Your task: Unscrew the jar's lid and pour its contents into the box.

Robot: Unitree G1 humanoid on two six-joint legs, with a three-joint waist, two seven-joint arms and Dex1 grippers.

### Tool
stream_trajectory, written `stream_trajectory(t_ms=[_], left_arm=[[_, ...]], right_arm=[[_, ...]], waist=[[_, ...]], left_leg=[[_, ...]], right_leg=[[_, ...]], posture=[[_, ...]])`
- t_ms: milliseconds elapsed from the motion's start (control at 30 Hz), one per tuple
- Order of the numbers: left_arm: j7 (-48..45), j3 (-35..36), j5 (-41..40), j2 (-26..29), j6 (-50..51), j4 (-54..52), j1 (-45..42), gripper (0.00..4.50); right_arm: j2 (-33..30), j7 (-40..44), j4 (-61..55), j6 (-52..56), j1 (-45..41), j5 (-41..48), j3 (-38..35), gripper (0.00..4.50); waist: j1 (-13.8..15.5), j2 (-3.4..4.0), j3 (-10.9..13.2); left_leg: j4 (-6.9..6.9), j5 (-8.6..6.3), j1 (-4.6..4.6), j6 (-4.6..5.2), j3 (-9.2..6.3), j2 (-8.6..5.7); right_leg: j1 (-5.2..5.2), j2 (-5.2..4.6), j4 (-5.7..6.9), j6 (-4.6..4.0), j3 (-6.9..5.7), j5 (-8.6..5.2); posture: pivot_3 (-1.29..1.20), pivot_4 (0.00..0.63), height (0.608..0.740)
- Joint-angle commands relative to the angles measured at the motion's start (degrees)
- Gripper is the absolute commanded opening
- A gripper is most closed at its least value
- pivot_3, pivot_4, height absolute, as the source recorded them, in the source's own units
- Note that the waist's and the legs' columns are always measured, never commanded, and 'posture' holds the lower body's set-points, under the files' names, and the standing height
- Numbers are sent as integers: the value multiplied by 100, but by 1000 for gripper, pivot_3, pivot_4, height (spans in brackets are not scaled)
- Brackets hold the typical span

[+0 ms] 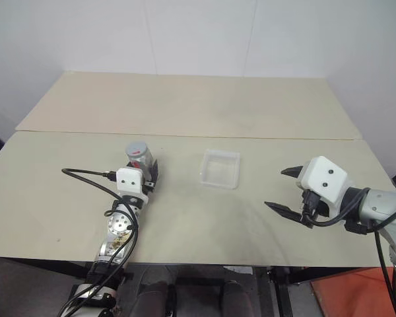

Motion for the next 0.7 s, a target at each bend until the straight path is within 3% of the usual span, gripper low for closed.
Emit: stream_trajectory(t_ms=[33,200,367,500,700], left_arm=[[53,-35,112,61,-197,-53,-76,1951],[-117,-113,137,194,-261,-124,-77,1951],[-1751,-144,-1442,368,611,-1156,158,1951],[-2981,-311,-2425,822,1570,-2175,280,1951],[-3810,-502,-2896,1097,2270,-2623,165,1951]], right_arm=[[-4,-93,-109,-82,-81,-23,-131,4500],[-12,-143,-116,-76,-192,-18,20,4500],[331,-518,-274,262,-854,406,247,4500],[1490,-1470,-573,892,-1782,1231,774,4500],[2771,-2605,-783,1279,-2377,1235,1704,4500]], waist=[[-1,0,0],[-10,0,0],[-54,0,0],[-115,-1,1],[-122,3,-1]], left_leg=[[0,0,0,0,0,0],[0,0,1,0,0,0],[-1,0,-2,0,0,2],[-1,0,-1,-1,-3,6],[-1,1,-6,-1,-8,3]], right_leg=[[0,0,0,0,0,0],[-1,0,0,0,0,0],[-5,2,3,-1,0,0],[-5,7,5,-2,1,0],[-4,6,3,-2,-1,0]], posture=[[0,150,740],[0,150,740],[0,150,740],[0,150,740],[0,150,740]])
